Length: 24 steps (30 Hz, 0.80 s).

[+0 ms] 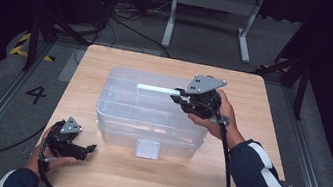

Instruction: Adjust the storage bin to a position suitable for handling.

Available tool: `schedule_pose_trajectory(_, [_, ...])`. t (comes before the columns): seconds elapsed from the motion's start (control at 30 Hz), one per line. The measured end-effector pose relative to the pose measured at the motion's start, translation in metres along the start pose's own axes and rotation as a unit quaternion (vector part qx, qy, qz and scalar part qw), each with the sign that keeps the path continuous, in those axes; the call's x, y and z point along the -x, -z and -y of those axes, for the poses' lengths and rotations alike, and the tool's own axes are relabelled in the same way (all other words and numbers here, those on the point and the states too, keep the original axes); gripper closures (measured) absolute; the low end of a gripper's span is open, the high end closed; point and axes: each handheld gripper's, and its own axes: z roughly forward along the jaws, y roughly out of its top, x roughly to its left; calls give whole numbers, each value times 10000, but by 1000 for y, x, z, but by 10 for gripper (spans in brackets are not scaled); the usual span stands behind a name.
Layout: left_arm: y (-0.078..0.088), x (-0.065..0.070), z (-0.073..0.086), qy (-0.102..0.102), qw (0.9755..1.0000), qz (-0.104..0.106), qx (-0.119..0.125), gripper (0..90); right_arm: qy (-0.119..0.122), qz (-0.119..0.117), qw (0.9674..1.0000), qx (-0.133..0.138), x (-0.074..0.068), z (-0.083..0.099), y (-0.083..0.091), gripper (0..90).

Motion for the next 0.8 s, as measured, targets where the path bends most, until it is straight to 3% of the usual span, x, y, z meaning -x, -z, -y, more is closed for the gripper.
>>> schedule_pose_trajectory(0.1, [4,2,-1,-19,10000,12,-8,241,-60,-57,10000,-31,2,-1,0,740])
schedule_pose_trajectory(0.13, [9,4,-3,-46,9998,-34,198,260,-87,-80,9999,-38,4,-2,0,740])
schedule_pose_trajectory(0.17, [9,4,-3,-46,9998,-34,198,277,-90,-93,9999,-35,5,-2,0,740])
schedule_pose_trajectory(0.3, [22,4,-10,-21,9980,40,633,334,-218,-98,9997,-3,9,-5,0,739])
schedule_pose_trajectory(0.37, [30,6,-15,-117,9968,-64,791,360,-253,-112,9996,-20,11,-6,0,738])
schedule_pose_trajectory(0.5, [38,10,-22,-94,9949,-35,999,395,-289,-146,9994,-85,14,-9,0,737])
schedule_pose_trajectory(0.7, [49,13,-34,-213,9920,27,1245,476,-331,-196,9992,-113,18,-12,0,736])
schedule_pose_trajectory(0.8, [52,14,-38,-244,9916,33,1272,517,-326,-208,9992,-127,19,-12,0,735])
